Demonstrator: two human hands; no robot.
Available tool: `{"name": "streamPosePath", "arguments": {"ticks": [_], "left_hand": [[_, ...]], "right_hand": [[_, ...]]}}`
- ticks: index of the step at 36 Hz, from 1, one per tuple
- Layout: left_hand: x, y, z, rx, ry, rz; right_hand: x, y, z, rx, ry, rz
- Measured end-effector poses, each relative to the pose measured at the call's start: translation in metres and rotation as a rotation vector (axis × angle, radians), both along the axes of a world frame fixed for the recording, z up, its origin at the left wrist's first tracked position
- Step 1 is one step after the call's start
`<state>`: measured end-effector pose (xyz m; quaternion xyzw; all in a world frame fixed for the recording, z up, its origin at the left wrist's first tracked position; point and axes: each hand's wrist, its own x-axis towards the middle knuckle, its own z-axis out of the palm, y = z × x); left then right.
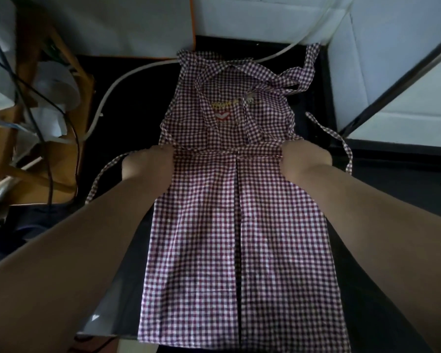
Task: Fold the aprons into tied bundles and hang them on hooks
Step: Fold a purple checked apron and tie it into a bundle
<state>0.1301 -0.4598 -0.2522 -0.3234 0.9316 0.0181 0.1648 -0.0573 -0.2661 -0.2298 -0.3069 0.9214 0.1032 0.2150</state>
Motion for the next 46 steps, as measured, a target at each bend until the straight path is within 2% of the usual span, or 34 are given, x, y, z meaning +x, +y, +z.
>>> {"name": "streamPosePath", "arguments": {"ticks": [3, 6, 11, 14, 16, 18, 21, 24, 26, 29, 32, 35, 38, 40, 46], "left_hand": [[0.005, 0.003, 0.003, -0.006, -0.071, 0.114], [0.008, 0.006, 0.001, 0.028, -0.054, 0.180], [0.005, 0.015, 0.007, 0.031, -0.020, 0.246], [0.004, 0.017, 0.011, 0.044, -0.082, 0.210], [0.003, 0.020, 0.010, 0.050, -0.100, 0.218], [0.002, 0.023, 0.011, 0.055, -0.118, 0.240], [-0.002, 0.027, 0.016, 0.056, -0.159, 0.253], [-0.003, 0.024, 0.018, 0.054, -0.190, 0.258], [-0.005, 0.022, 0.020, 0.061, -0.193, 0.275], [-0.010, 0.018, 0.025, 0.081, -0.064, 0.308], [-0.019, 0.011, 0.025, 0.166, 0.106, 0.258], [-0.029, 0.003, 0.016, 0.270, 0.158, 0.113], [-0.034, -0.004, 0.002, 0.367, 0.123, 0.070], [-0.035, -0.003, -0.003, 0.365, 0.094, 0.065], [-0.037, 0.001, -0.003, 0.316, 0.078, 0.081]], "right_hand": [[0.000, 0.014, 0.002, 0.043, 0.039, -0.137], [-0.005, 0.028, 0.006, -0.057, 0.061, -0.311], [-0.016, 0.049, 0.019, -0.484, 0.075, -0.715], [-0.015, 0.057, 0.020, -0.660, 0.137, -0.779], [-0.014, 0.065, 0.013, -0.600, 0.119, -0.795], [-0.014, 0.070, 0.007, -0.398, 0.026, -0.825], [-0.010, 0.076, 0.013, -0.076, -0.166, -0.715], [-0.009, 0.070, 0.020, 0.015, -0.329, -0.647], [-0.014, 0.060, 0.022, -0.002, -0.262, -0.554], [-0.022, 0.041, 0.021, -0.225, -0.145, -0.310], [-0.029, 0.025, 0.020, -0.379, -0.208, -0.085], [-0.046, 0.015, 0.012, -0.326, -0.301, -0.044], [-0.057, 0.007, 0.010, -0.186, -0.373, 0.038], [-0.061, 0.005, 0.012, -0.107, -0.349, 0.073], [-0.069, -0.003, 0.028, -0.071, -0.412, 0.134]]}}
